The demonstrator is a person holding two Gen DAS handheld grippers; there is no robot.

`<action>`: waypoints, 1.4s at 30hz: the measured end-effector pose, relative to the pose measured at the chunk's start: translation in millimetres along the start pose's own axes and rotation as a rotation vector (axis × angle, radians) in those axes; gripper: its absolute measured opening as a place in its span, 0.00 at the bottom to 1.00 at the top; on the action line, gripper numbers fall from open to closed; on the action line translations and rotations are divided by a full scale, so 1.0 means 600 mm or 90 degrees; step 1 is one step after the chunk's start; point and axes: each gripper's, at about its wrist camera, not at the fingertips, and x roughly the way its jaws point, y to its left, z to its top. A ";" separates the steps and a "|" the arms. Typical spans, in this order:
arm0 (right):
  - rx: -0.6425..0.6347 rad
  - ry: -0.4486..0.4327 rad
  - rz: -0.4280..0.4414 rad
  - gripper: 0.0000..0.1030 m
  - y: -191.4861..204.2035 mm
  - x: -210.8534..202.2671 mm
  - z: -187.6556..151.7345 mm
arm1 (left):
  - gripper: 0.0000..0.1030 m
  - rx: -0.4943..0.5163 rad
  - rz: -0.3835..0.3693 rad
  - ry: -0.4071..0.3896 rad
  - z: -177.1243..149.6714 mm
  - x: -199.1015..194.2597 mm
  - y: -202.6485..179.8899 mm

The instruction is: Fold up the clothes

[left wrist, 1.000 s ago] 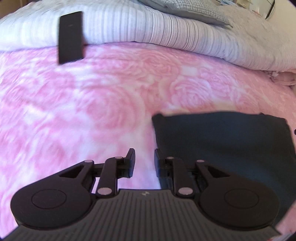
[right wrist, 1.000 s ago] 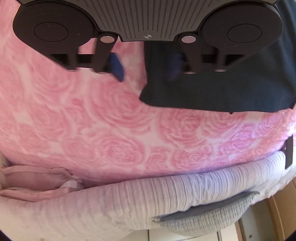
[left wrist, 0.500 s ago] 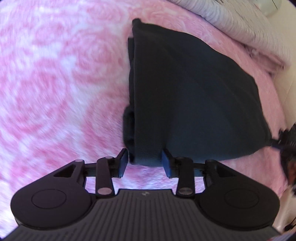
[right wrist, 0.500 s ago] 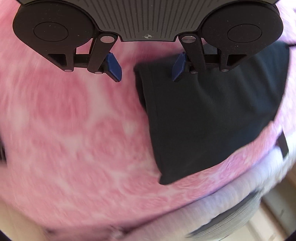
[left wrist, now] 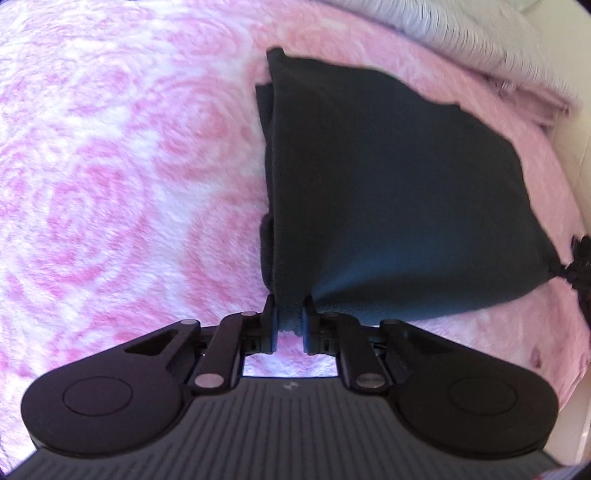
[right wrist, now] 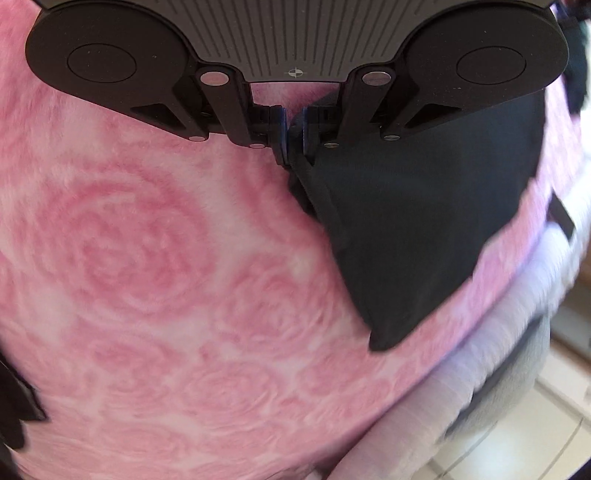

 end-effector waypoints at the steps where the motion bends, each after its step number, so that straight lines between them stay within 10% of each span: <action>1: -0.017 0.008 -0.005 0.07 0.006 0.004 0.000 | 0.10 -0.002 0.004 0.000 -0.001 0.001 -0.001; 4: -0.020 0.011 -0.015 0.08 -0.001 0.001 -0.003 | 0.13 -0.022 0.011 0.009 -0.008 -0.012 0.007; 8: -0.123 -0.003 -0.116 0.47 0.045 -0.028 -0.005 | 0.16 0.032 0.079 0.003 -0.014 -0.063 -0.004; 11: -0.253 -0.036 -0.148 0.52 0.111 -0.055 -0.024 | 0.17 0.103 0.139 -0.013 -0.017 -0.101 -0.020; 19: -0.559 -0.003 0.014 0.52 0.333 -0.055 -0.165 | 0.42 0.376 0.199 -0.058 -0.004 -0.149 -0.043; 27: -0.876 -0.041 0.030 0.52 0.556 -0.001 -0.429 | 0.59 0.797 0.153 -0.106 0.008 -0.075 0.009; 35: -1.011 -0.038 -0.125 0.52 0.677 0.163 -0.604 | 0.61 0.858 0.076 -0.164 0.057 -0.067 0.128; 42: -1.015 -0.077 -0.171 0.47 0.709 0.229 -0.585 | 0.72 1.020 0.052 -0.216 0.049 -0.011 0.130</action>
